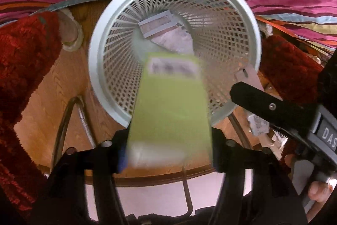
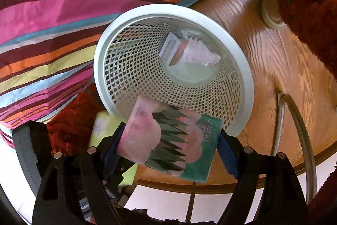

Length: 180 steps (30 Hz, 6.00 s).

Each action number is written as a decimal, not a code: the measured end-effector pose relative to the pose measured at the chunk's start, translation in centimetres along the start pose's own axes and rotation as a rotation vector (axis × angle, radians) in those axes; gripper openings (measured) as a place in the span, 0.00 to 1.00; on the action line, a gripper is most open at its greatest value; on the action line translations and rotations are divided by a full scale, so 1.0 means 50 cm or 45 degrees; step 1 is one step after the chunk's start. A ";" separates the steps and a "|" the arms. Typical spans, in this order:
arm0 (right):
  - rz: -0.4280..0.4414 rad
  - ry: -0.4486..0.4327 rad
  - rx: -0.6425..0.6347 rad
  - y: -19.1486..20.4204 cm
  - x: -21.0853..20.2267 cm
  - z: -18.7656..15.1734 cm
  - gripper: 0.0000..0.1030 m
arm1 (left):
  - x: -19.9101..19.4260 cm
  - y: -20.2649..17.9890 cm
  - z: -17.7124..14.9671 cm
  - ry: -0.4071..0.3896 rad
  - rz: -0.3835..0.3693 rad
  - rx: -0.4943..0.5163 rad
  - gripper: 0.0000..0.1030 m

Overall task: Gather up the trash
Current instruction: 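Carry box and tissue pack over the wastebasket with both tools and release, then move both tools back from the wastebasket toward the bed, then grasp another white wrapper with left tool while right tool grasps pink box, then carry wrapper and pink box over the wastebasket with both tools and release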

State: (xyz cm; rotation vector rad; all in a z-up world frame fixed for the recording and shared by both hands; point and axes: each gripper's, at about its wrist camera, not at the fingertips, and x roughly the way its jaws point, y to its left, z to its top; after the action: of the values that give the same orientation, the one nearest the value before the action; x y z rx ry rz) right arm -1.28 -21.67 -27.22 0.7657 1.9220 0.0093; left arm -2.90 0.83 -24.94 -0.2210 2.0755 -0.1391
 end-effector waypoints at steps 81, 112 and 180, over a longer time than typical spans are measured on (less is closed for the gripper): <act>-0.203 -1.056 -0.986 0.501 -0.554 0.200 0.93 | -0.556 -0.318 0.086 -1.421 0.114 1.167 0.92; -0.254 -1.190 -0.709 0.366 -0.618 0.201 0.78 | -0.566 -0.304 0.136 -1.359 0.001 0.704 0.70; -0.160 -0.177 -0.063 0.009 -0.033 -0.005 0.78 | -0.018 -0.007 0.028 -0.204 0.051 0.041 0.70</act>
State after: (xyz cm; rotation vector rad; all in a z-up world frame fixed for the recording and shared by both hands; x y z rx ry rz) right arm -0.78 -22.10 -25.60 0.5956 1.8274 -0.0714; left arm -1.22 0.68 -24.80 -0.1658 1.9155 -0.1263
